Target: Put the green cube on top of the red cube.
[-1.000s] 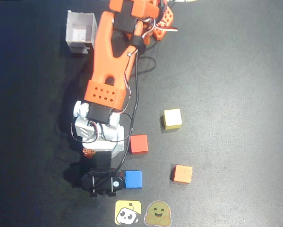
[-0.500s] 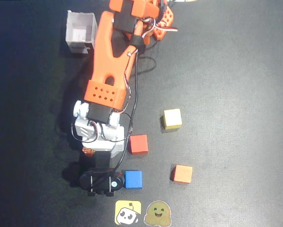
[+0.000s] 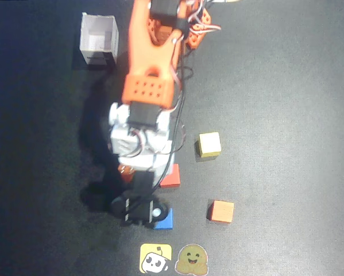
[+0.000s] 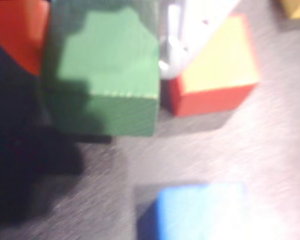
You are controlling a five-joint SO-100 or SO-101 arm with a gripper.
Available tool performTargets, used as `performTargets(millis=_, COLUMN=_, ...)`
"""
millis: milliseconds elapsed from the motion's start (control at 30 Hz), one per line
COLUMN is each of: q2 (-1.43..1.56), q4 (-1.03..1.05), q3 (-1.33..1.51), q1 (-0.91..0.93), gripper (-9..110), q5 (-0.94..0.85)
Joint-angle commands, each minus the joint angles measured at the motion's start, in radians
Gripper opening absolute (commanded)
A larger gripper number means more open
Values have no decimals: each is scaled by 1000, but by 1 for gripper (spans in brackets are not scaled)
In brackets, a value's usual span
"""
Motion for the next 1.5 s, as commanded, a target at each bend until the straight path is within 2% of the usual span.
performTargets(millis=0, q2=110, q4=-5, q3=29, q1=-31, gripper=3, q5=43)
performTargets(millis=433, q2=210, q4=-107, q3=233, q1=-124, gripper=3, q5=121)
performTargets(millis=967, q2=222, q4=-161, q3=316, q1=-138, gripper=3, q5=40)
performTargets(millis=1167, q2=216, q4=-167, q3=318, q1=-137, gripper=7, q5=32)
performTargets(millis=1233, q2=216, q4=-172, q3=318, q1=-137, gripper=15, q5=29)
performTargets(millis=1467, q2=219, q4=-176, q3=318, q1=-133, gripper=15, q5=25)
